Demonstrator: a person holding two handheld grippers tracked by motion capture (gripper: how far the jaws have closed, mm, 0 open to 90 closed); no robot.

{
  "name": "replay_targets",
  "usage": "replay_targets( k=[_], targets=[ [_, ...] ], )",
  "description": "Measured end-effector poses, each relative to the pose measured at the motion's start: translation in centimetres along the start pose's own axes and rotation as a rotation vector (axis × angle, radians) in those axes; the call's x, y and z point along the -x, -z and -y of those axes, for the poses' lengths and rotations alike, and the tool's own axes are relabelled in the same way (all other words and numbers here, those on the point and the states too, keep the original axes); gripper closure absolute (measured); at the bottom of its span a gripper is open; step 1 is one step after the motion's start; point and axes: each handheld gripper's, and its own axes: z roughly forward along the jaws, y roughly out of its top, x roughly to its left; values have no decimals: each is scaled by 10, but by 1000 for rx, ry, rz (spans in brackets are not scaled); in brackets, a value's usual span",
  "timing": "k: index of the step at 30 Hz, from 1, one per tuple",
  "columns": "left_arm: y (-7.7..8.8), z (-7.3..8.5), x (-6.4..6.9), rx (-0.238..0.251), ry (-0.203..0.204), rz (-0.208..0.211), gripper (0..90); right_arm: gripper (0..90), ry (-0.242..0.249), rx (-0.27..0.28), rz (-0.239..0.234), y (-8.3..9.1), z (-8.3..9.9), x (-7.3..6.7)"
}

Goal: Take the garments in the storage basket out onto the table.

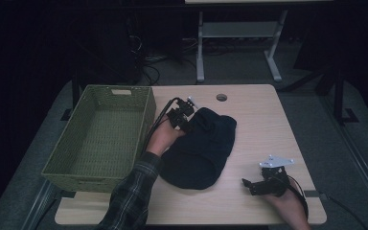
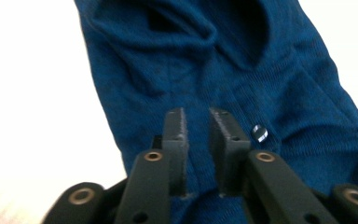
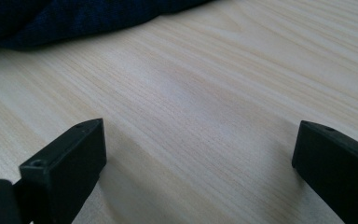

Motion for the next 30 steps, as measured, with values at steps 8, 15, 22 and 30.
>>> replay_targets(
  k=[8, 15, 22, 30],
  targets=[
    [-17, 19, 2, -55, 13, -30, 899, 25, 1, 0, 0, 0, 0, 0],
    [-33, 28, -3, -88, 42, -33, 898, 25, 1, 0, 0, 0, 0, 0],
    [-39, 34, -4, -96, 53, -15, 899, 25, 1, 0, 0, 0, 0, 0],
    [-38, 42, 3, -73, 59, 35, 898, 25, 1, -1, 1, 0, 0, 0]
  ],
)
